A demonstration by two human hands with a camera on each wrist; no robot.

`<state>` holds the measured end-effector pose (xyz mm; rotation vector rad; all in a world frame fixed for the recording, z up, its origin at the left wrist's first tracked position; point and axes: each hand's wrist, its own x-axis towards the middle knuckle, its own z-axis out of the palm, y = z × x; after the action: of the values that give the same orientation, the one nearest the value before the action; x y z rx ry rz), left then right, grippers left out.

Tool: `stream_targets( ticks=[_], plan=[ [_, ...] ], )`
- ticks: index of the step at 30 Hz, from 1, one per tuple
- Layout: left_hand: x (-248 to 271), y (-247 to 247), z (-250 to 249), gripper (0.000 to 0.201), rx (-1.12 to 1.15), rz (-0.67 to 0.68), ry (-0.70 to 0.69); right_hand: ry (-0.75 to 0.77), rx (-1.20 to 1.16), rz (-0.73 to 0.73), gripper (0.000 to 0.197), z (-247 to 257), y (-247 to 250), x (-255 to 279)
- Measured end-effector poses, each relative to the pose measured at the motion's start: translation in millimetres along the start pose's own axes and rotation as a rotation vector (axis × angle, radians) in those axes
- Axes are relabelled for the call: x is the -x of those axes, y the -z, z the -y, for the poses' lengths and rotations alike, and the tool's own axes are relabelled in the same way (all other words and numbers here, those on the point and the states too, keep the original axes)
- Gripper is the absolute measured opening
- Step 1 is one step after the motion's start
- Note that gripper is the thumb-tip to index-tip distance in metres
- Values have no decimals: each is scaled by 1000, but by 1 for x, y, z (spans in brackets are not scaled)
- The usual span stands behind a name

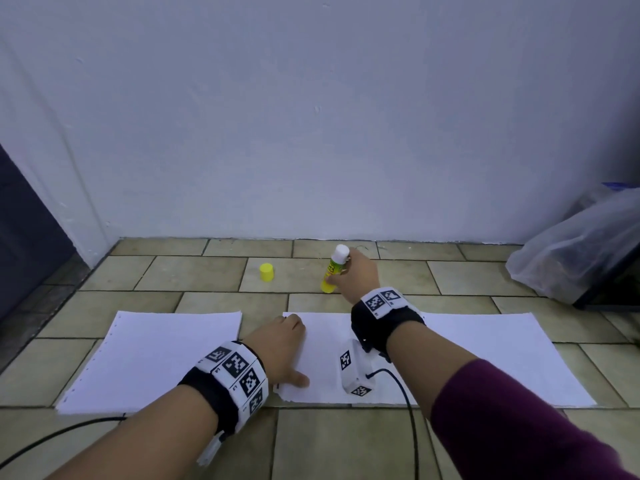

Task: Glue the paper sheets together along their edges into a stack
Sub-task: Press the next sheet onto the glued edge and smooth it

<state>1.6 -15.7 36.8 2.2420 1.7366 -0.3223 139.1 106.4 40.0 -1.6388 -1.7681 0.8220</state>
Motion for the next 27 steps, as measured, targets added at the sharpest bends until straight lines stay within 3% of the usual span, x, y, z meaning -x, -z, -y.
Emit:
stream_targets(
  ticks=[11,15,17,19,22,27],
  plan=[
    [0,-5,2,79,46,-23,12,24,184,70,39,1,-19,-20],
    [0,-2,4,89,45,-1,-18,-9,217,169,63,2,-10,-18],
    [0,-1,8,93,55,11,-38,-10,197,174,69,1,4,-14],
    [-1,1,11,96,44,39,-54,-4,200,167,61,-3,29,-6],
    [-2,4,20,98,26,85,-68,-16,376,258,53,-14,74,6],
    [-4,0,22,93,43,74,-87,-153,709,410,59,-59,141,48]
  ],
)
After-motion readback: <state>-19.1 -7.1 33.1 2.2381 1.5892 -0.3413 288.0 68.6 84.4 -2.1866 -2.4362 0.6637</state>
